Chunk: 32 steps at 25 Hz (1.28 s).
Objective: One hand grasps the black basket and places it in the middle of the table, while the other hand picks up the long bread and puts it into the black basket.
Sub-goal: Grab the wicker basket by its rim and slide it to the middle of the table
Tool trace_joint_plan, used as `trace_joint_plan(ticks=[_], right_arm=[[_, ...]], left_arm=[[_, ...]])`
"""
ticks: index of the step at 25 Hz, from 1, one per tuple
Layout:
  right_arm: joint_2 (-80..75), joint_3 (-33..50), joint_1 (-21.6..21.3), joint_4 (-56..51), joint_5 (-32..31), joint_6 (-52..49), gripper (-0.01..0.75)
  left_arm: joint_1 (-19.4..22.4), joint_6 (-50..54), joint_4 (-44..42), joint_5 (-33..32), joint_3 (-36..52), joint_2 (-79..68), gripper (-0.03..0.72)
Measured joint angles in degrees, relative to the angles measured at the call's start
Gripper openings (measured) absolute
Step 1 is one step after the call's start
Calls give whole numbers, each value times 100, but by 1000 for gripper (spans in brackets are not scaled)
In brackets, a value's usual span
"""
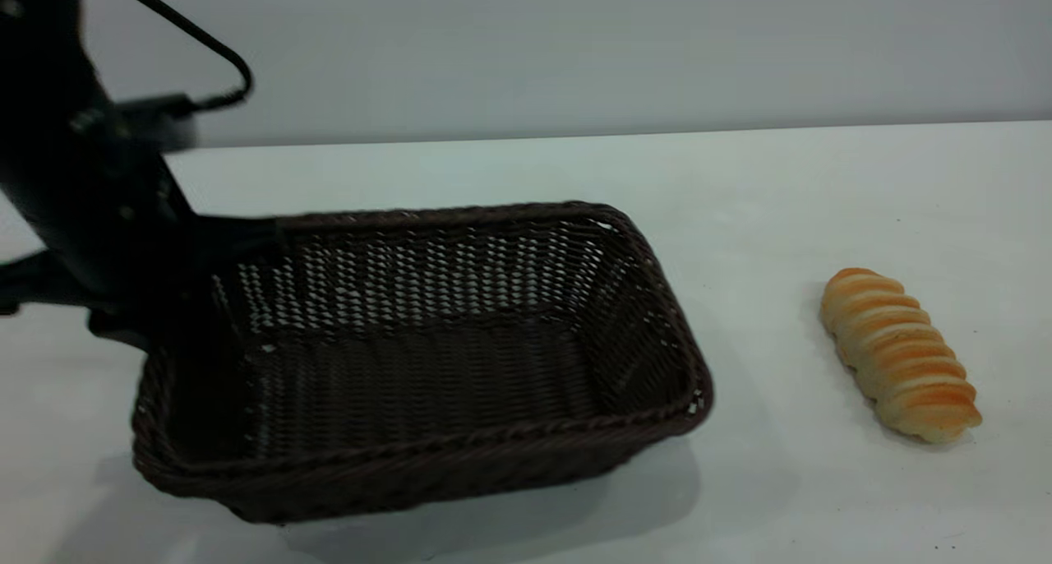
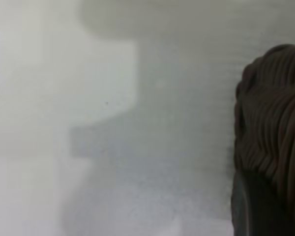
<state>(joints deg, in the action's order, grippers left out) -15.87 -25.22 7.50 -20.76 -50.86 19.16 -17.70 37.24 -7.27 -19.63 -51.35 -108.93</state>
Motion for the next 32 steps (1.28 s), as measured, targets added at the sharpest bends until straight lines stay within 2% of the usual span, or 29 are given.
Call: trace_joint_plan(ticks=[16, 19, 25, 28, 32], right_arm=[[0, 0, 0, 0, 7, 2, 291], [0, 0, 0, 0, 7, 2, 291], [0, 0, 0, 0, 7, 2, 291], [0, 0, 0, 0, 12, 2, 291], [0, 0, 0, 0, 12, 2, 291]], left_arm=[[13, 174, -127, 60, -58, -424, 141], [7, 247, -159, -74, -84, -424, 234], [7, 268, -295, -867, -95, -267, 590], [7, 273, -362, -1126, -95, -10, 660], [7, 273, -384, -1270, -95, 612, 648]])
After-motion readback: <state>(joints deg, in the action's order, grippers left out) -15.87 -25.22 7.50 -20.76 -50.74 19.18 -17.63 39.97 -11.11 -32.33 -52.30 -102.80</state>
